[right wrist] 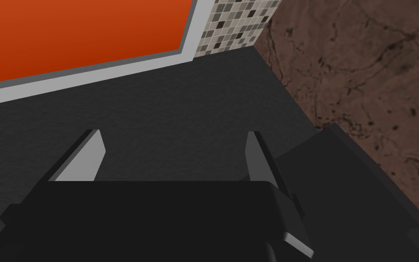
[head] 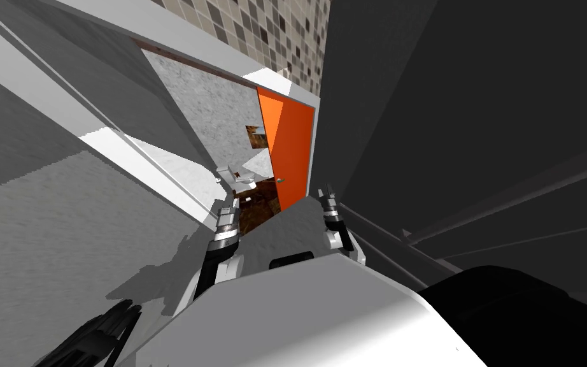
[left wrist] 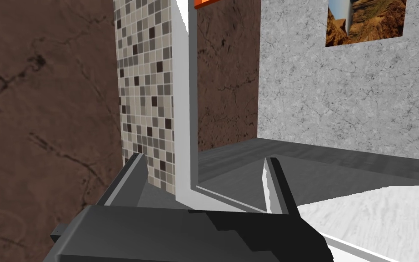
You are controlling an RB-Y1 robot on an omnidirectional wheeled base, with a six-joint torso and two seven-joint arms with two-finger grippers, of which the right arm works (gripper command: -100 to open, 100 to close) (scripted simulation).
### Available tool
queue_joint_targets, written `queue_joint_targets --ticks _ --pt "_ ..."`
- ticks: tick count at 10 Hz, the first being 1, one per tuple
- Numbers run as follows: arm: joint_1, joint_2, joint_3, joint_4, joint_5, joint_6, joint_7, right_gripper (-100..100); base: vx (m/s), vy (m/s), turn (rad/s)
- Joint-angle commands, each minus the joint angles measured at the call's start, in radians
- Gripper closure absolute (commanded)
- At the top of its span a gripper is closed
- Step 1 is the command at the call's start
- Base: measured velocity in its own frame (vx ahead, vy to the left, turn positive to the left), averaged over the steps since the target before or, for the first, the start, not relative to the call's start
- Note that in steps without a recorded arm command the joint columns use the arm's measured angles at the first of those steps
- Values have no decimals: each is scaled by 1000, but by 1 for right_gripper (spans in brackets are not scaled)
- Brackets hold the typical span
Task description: Push the door open
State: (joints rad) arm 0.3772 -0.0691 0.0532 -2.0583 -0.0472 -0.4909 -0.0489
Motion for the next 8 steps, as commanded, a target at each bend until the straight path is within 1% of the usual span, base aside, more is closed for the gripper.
queue_joint_targets --ticks 1,8 --pt "-13 -4 2 33 3 -4 0 -100 94 -8 54" --pt "-70 -17 13 196 17 -37 -2 -100 99 -10 52"
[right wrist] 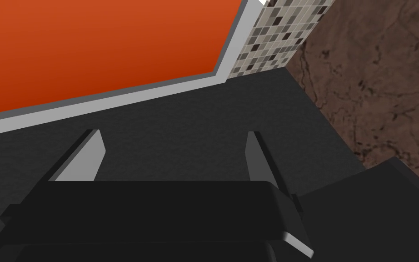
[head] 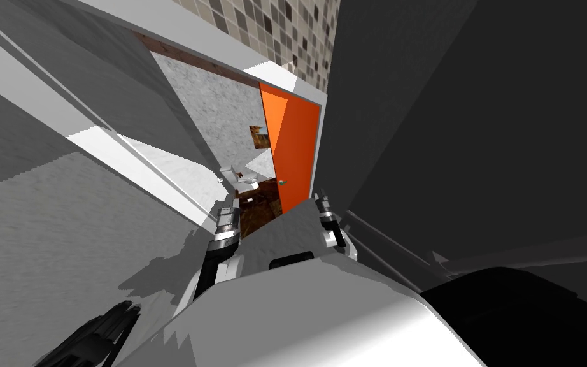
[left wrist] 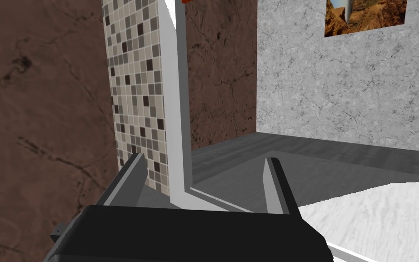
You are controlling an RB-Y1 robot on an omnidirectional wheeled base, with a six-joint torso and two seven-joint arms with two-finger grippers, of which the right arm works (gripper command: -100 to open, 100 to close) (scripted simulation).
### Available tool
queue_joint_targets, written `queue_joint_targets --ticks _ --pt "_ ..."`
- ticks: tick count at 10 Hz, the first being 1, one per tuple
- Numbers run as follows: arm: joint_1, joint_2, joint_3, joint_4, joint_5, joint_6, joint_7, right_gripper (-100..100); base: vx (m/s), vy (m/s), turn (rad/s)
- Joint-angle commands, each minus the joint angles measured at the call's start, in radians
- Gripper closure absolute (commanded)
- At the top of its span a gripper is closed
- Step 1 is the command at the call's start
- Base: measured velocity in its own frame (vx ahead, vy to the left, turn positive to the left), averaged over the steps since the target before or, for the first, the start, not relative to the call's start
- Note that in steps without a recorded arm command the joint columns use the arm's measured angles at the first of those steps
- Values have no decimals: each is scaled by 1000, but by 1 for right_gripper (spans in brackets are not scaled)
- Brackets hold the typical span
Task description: Push the door open
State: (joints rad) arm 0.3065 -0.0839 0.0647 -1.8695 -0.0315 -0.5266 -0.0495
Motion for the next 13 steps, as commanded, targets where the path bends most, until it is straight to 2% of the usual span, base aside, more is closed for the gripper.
queue_joint_targets --ticks 1,13 --pt "-7 -4 3 31 3 -7 -2 -100 99 2 55" --pt "-115 -11 25 342 30 -71 -5 -100 98 -15 60"
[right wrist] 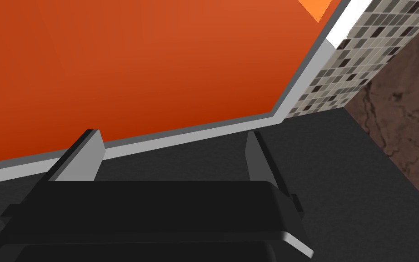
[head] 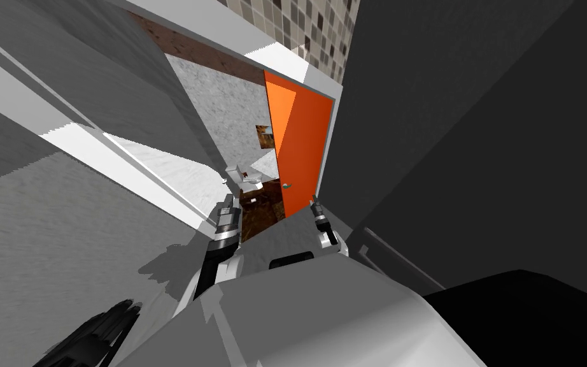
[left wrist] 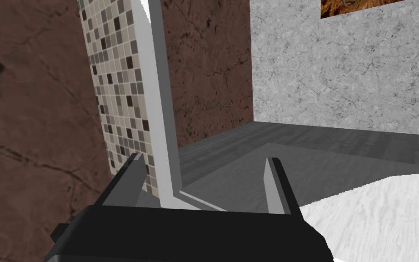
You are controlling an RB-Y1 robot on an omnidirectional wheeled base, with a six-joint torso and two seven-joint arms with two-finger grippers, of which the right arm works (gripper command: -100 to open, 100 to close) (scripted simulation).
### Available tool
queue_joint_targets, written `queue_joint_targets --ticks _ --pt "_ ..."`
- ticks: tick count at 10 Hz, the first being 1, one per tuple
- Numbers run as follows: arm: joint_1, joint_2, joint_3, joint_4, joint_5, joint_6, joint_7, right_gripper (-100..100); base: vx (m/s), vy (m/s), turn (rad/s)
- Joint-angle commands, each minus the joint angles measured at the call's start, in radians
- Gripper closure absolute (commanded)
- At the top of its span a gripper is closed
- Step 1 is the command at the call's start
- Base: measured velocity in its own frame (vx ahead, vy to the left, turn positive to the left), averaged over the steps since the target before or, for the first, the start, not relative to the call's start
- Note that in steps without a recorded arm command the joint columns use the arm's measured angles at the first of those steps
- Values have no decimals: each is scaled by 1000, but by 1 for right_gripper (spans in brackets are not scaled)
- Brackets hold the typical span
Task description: Push the door open
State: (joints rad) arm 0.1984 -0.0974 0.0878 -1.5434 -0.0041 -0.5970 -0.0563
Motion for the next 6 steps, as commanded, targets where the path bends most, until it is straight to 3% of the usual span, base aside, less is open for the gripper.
queue_joint_targets --ticks 1,6 --pt "-16 3 4 42 4 -6 2 -100 107 -12 53" --pt "-62 6 13 173 16 -33 0 -100 100 -14 59"
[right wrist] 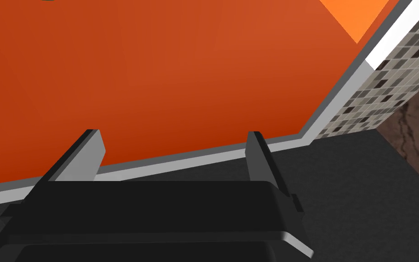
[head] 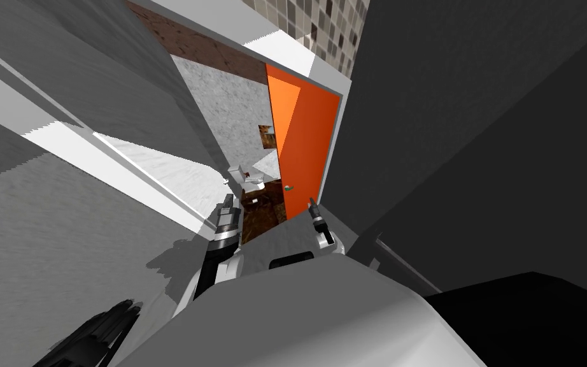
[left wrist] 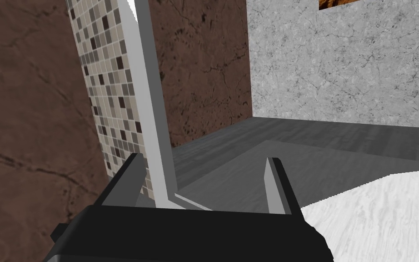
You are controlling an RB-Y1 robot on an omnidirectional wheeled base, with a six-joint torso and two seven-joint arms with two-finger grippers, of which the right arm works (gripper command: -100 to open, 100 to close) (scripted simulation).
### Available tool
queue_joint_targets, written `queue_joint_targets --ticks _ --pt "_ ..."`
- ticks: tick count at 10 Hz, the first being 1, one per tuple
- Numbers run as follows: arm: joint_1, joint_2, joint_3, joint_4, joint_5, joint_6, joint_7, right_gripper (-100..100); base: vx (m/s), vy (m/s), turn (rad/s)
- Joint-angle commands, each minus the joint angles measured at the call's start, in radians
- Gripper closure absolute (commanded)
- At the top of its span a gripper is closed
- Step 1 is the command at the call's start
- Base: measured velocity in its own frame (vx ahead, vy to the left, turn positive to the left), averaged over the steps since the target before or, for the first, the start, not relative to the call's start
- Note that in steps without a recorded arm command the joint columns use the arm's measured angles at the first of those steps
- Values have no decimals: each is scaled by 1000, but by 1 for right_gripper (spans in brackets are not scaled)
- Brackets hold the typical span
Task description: Push the door open
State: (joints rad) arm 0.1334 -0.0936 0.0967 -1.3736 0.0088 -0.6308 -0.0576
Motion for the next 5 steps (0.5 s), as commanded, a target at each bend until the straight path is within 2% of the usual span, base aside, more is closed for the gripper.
queue_joint_targets --ticks 1,5 --pt "-6 4 6 28 5 -5 1 -100 90 -21 54" --pt "-41 10 13 130 14 -26 0 -100 89 -31 56"
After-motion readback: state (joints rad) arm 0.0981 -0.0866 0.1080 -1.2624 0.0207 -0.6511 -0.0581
